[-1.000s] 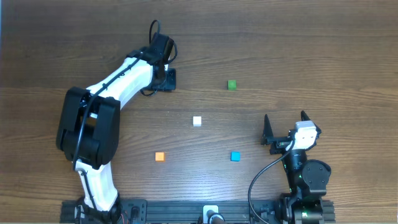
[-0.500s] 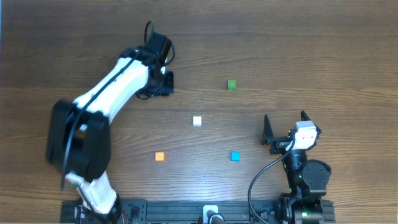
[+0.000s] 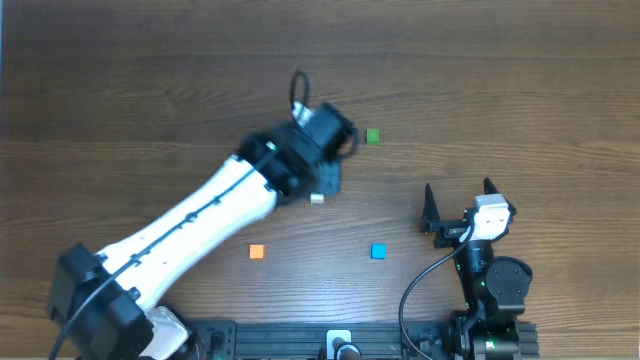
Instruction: Stack Cubes
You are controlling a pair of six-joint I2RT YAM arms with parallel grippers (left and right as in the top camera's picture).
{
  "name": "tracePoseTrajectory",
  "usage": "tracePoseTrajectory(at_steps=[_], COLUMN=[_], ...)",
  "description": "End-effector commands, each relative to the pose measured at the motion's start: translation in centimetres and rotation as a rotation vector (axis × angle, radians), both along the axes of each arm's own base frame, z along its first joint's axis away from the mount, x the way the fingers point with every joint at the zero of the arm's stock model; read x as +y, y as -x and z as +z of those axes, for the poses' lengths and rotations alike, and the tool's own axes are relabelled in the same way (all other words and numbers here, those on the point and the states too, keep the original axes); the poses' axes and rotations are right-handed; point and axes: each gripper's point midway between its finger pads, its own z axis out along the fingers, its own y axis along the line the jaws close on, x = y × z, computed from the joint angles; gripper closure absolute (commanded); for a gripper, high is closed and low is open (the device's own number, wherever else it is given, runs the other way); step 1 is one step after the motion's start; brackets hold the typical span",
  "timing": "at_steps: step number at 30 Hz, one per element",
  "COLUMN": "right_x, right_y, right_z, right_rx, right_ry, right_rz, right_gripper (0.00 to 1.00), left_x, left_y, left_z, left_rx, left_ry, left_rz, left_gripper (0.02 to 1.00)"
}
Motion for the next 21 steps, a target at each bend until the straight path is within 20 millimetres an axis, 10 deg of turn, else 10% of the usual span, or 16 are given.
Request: tracePoseTrajectory(at_steps=[1, 21], right_x=[-0.2, -0.2], right_y=[0.0, 0.0], right_z=[-0.2, -0.2], right_rx=[0.003, 0.002], right_ry=[0.005, 0.005], right_rz=[-0.009, -0.01], right_gripper=[0.009, 0.007], left_x=[-1.0, 1.2], left_y=[1.1, -0.1], left_z=[-3.0, -8.6], left_rx=[0.021, 0.17], left_ry=[-0.067, -0.125], left_rz=[0.052, 0.222], left_gripper=[0.976, 0.978])
